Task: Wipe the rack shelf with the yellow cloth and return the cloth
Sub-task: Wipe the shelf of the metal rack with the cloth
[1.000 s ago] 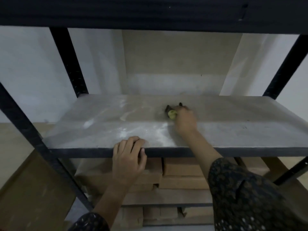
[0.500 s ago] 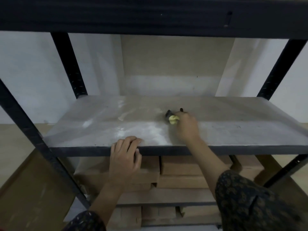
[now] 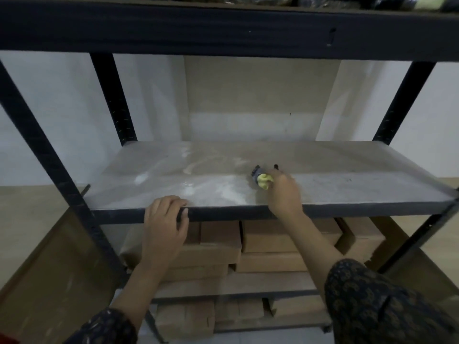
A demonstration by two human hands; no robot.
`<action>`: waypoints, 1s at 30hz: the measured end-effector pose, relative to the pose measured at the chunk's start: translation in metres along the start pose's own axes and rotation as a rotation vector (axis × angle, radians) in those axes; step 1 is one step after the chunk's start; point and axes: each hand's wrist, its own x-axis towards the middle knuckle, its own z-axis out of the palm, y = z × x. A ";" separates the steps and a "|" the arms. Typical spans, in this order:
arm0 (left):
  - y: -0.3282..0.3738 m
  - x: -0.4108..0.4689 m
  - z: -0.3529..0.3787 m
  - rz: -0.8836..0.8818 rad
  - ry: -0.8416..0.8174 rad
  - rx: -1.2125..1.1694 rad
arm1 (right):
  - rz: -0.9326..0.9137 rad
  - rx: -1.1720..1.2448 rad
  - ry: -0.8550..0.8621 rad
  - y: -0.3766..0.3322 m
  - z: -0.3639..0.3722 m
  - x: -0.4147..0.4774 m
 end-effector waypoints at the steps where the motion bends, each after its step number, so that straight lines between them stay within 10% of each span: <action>1: -0.003 -0.001 -0.001 0.015 -0.011 0.018 | -0.024 -0.018 0.006 -0.007 0.008 -0.009; 7: -0.010 0.000 -0.004 0.037 -0.086 0.066 | -0.243 0.145 -0.026 -0.062 0.031 -0.058; 14: -0.012 0.002 -0.003 0.051 -0.088 0.016 | 0.084 0.046 0.135 -0.023 0.021 -0.012; 22: -0.016 0.001 0.000 0.069 -0.069 -0.001 | -0.207 0.193 0.026 -0.082 0.038 -0.065; 30: -0.012 -0.001 -0.001 0.057 -0.031 -0.042 | 0.173 -0.023 0.064 -0.031 0.014 0.014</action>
